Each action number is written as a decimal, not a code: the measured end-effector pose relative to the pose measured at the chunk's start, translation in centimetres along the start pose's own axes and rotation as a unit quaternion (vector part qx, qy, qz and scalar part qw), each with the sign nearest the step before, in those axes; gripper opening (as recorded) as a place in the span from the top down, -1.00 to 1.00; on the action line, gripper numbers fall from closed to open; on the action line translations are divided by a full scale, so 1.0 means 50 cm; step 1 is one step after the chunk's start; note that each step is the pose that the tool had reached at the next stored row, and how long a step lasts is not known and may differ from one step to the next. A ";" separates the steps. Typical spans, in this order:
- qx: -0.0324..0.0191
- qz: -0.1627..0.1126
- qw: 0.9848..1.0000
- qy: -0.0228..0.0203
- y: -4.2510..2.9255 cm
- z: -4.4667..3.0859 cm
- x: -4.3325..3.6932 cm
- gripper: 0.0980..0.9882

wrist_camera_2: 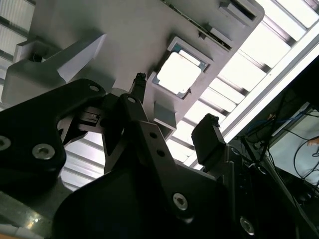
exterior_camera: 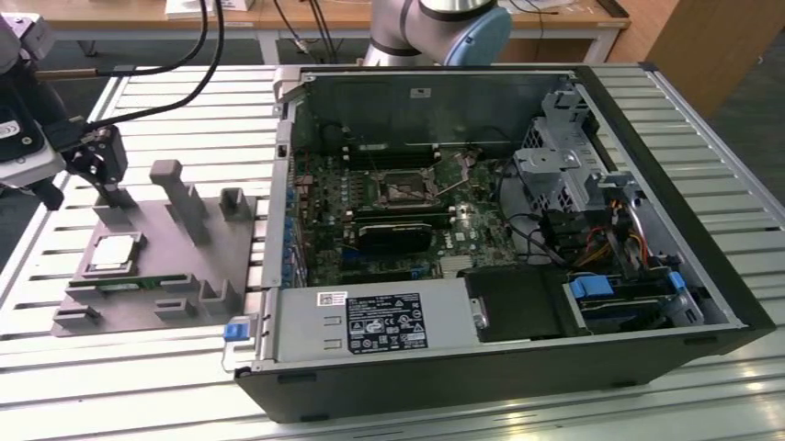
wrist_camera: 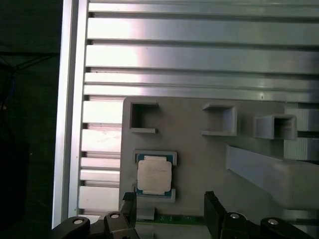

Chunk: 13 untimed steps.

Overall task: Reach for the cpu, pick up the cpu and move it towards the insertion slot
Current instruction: 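Pick up the cpu and move it towards the insertion slot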

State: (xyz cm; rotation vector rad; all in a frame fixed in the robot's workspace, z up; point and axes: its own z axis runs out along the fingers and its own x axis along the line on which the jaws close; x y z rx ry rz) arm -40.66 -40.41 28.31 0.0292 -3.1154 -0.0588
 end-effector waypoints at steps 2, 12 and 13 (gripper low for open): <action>0.000 0.000 1.000 0.000 0.000 0.004 0.000 -0.23; 0.000 0.000 1.000 0.000 -0.002 0.025 -0.001 -0.23; 0.000 0.000 1.000 0.000 -0.002 0.027 -0.001 -0.23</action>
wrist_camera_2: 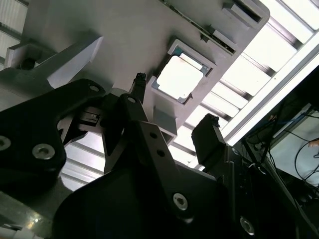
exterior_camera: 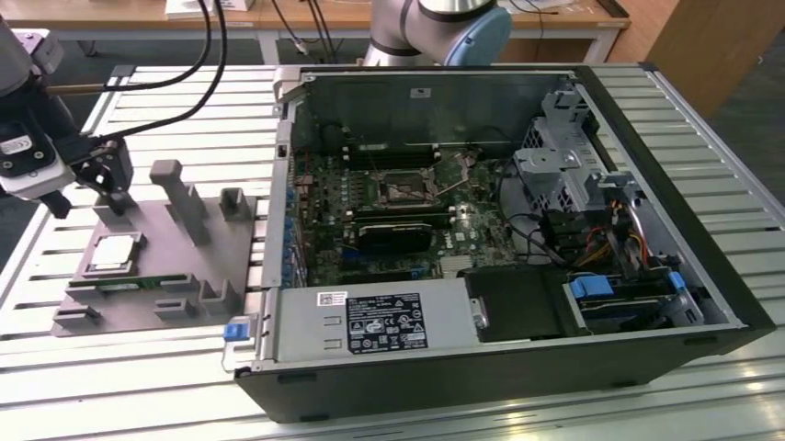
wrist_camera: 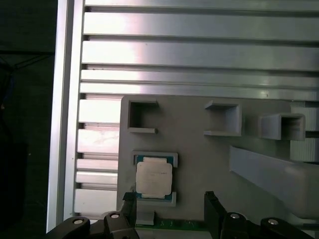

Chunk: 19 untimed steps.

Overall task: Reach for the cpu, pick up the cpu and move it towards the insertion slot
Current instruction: 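Pick up the cpu and move it towards the insertion slot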

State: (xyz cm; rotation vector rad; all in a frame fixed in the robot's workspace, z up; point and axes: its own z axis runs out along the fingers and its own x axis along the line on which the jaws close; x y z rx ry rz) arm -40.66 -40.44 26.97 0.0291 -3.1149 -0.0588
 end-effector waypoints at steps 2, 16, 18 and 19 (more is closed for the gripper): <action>0.000 0.000 1.000 0.000 0.000 0.003 0.000 -0.23; 0.000 0.000 1.000 0.000 -0.002 0.026 -0.001 -0.23; 0.000 0.000 1.000 0.000 -0.002 0.030 -0.001 -0.23; 0.000 0.000 1.000 0.000 -0.002 0.032 -0.001 -0.23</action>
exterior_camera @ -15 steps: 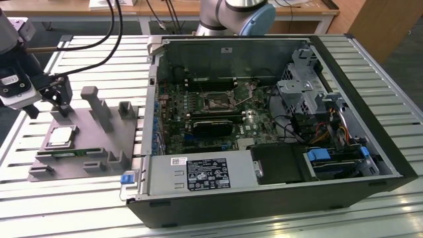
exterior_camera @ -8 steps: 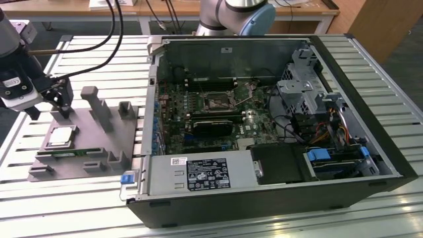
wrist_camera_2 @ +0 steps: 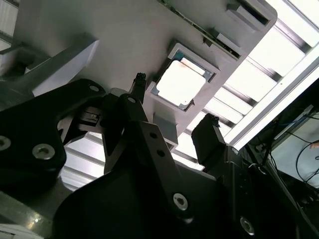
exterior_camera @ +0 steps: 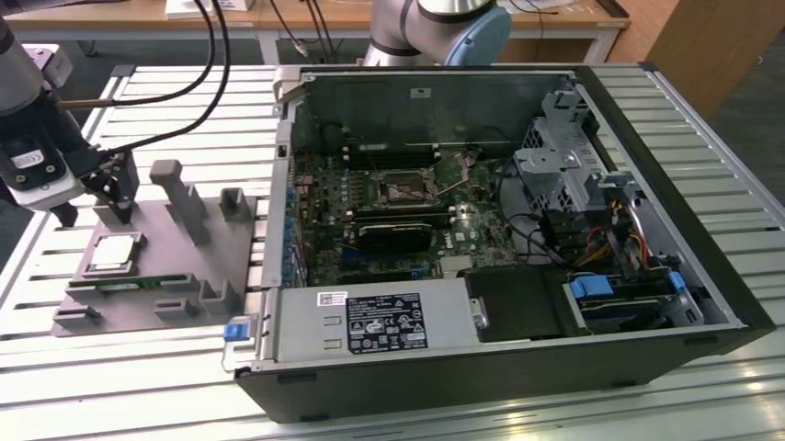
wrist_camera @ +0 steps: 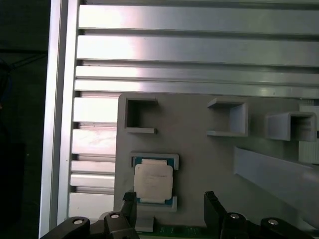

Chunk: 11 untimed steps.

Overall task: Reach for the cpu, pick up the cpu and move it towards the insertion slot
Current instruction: 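Pick up the cpu and move it towards the insertion slot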

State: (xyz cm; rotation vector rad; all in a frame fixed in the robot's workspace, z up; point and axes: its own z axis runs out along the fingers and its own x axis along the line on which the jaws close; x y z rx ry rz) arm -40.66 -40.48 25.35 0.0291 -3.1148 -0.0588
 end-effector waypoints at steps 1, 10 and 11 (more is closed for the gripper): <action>0.000 0.000 1.000 0.000 0.000 0.003 0.000 -0.23; 0.000 0.000 1.000 0.000 -0.003 0.029 0.010 -0.23; 0.000 0.000 1.000 0.000 -0.004 0.031 0.012 -0.23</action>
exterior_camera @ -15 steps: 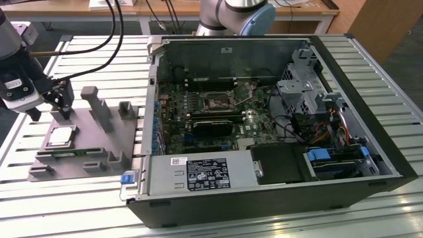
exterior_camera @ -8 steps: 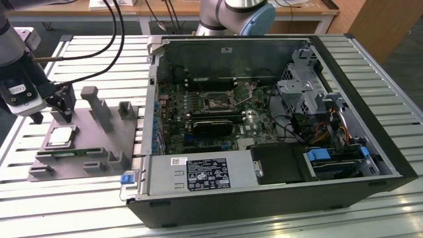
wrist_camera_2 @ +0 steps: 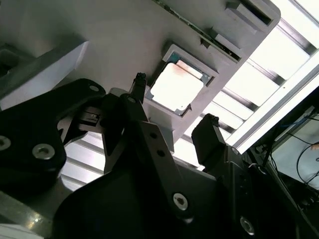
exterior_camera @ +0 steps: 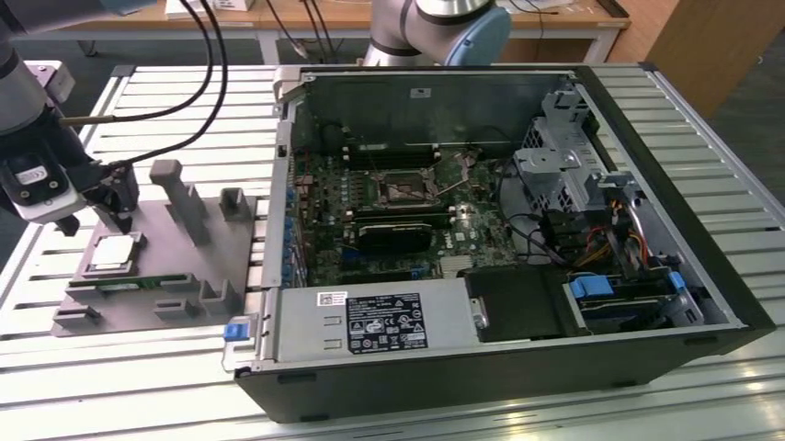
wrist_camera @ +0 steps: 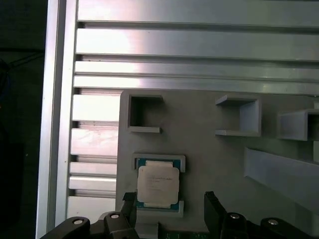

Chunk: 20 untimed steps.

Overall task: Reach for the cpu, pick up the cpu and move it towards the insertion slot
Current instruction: 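Pick up the cpu and move it towards the insertion slot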

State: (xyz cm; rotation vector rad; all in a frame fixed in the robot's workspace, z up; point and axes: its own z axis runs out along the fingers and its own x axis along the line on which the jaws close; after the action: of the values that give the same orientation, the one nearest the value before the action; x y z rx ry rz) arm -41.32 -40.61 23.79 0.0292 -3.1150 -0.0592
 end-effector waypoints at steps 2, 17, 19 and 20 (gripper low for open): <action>0.000 0.000 1.000 0.000 -0.002 0.006 0.003 -0.23; -0.001 0.000 1.000 0.000 -0.008 0.051 0.015 -0.23; -0.001 0.000 1.000 0.000 -0.008 0.055 0.015 -0.23; -0.001 0.000 1.000 0.000 -0.009 0.058 0.015 -0.23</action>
State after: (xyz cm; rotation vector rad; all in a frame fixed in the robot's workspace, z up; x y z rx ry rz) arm -42.15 -40.95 20.88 0.0292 -3.1153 -0.0617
